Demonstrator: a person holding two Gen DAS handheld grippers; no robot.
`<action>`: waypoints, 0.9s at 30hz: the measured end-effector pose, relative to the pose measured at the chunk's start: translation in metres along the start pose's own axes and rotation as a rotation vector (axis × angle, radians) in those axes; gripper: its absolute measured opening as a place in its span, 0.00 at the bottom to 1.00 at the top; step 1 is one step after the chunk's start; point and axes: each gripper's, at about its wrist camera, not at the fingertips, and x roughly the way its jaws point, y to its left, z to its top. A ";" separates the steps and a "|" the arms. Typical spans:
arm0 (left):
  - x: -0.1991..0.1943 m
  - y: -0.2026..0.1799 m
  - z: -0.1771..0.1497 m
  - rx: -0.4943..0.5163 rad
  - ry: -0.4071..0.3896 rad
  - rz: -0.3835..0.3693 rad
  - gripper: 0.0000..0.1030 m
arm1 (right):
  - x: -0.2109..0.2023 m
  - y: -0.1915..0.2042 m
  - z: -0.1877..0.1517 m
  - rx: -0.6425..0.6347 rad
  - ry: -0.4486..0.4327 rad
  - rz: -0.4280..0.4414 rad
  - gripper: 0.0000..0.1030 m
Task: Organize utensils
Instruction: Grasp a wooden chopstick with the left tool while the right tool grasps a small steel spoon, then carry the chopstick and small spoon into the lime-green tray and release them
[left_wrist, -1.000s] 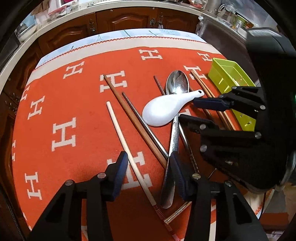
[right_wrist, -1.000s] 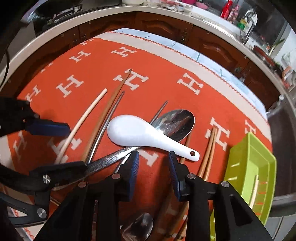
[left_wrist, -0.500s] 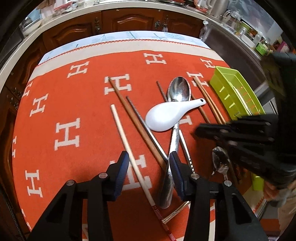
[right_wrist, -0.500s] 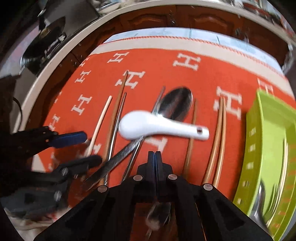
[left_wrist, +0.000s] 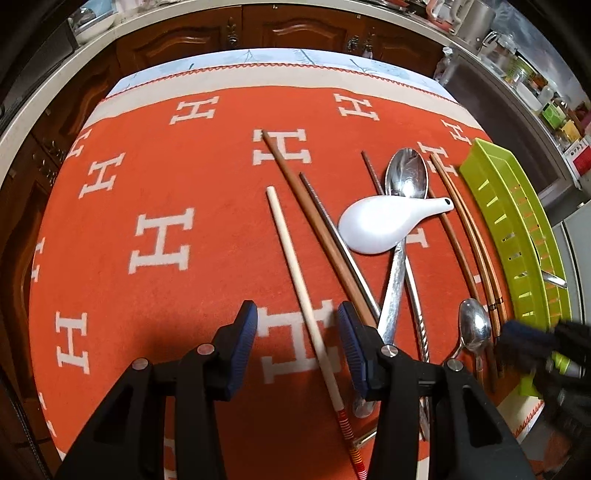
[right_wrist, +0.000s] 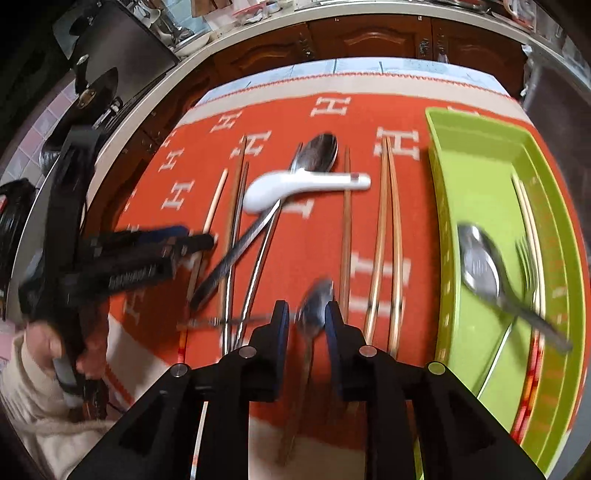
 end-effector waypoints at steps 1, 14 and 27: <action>0.001 -0.002 0.001 0.005 -0.002 0.004 0.42 | 0.000 0.001 -0.007 -0.003 0.002 -0.002 0.20; 0.001 -0.023 -0.004 0.061 -0.046 0.080 0.06 | 0.021 0.016 -0.029 -0.092 -0.036 -0.097 0.18; -0.046 -0.035 -0.014 0.015 -0.057 -0.063 0.03 | -0.023 0.000 -0.034 -0.003 -0.113 0.015 0.02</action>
